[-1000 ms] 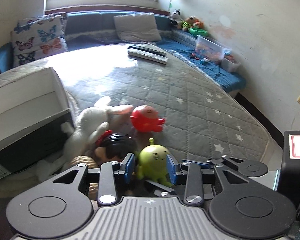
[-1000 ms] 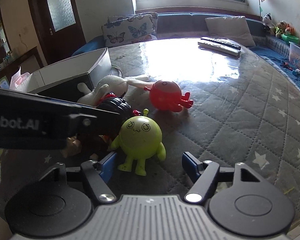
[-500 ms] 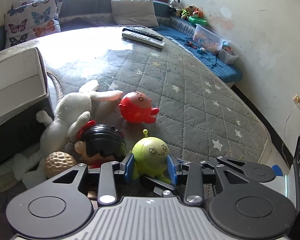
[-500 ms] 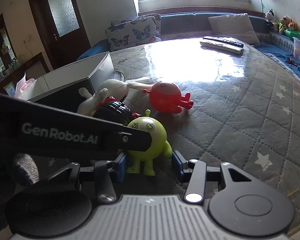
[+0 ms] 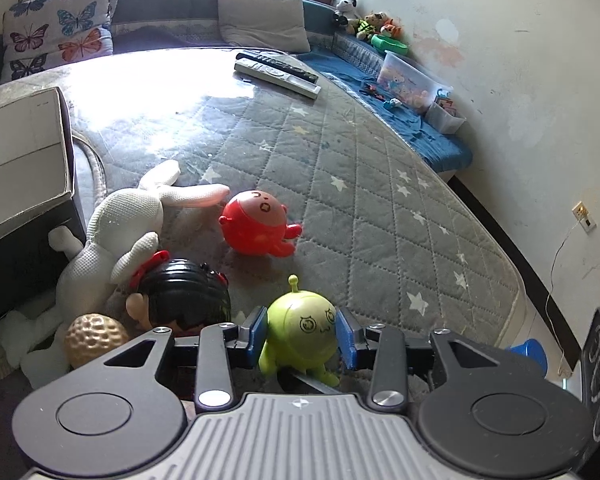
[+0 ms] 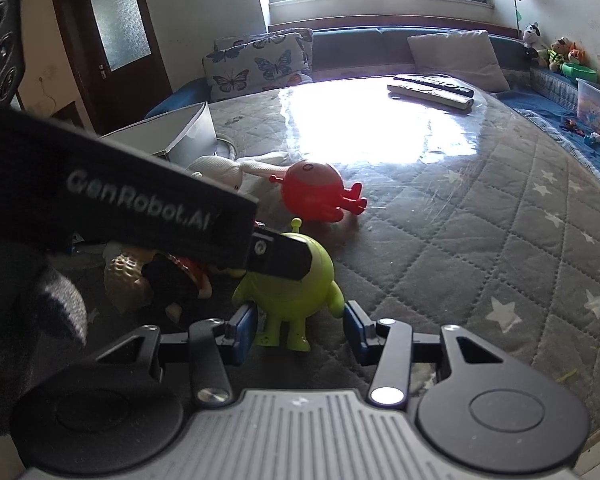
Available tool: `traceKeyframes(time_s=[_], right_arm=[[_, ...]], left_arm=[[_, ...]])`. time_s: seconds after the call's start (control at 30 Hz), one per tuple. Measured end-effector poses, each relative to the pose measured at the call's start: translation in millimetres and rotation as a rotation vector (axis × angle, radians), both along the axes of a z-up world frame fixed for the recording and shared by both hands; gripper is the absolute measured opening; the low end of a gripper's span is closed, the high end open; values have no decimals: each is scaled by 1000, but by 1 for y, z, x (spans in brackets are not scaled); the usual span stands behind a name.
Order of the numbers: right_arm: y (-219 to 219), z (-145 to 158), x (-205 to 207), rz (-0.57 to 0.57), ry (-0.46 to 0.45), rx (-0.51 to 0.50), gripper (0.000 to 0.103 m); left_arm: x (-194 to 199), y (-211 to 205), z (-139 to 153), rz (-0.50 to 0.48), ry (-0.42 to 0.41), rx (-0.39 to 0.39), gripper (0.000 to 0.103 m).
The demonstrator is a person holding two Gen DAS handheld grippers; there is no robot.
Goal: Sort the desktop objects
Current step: 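Close the right gripper on the green alien toy and lift it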
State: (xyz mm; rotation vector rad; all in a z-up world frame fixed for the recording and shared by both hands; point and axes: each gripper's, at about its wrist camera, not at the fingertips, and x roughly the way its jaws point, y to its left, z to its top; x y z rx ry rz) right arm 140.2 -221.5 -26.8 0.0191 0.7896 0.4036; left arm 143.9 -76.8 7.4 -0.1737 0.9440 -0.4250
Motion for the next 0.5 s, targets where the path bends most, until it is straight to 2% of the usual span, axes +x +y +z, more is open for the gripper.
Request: traceKeyframes(time_s=[0.5], right_arm=[[1, 4, 2, -3, -9, 7, 49]], left_arm=[[0, 0, -1, -3, -21, -8, 42]])
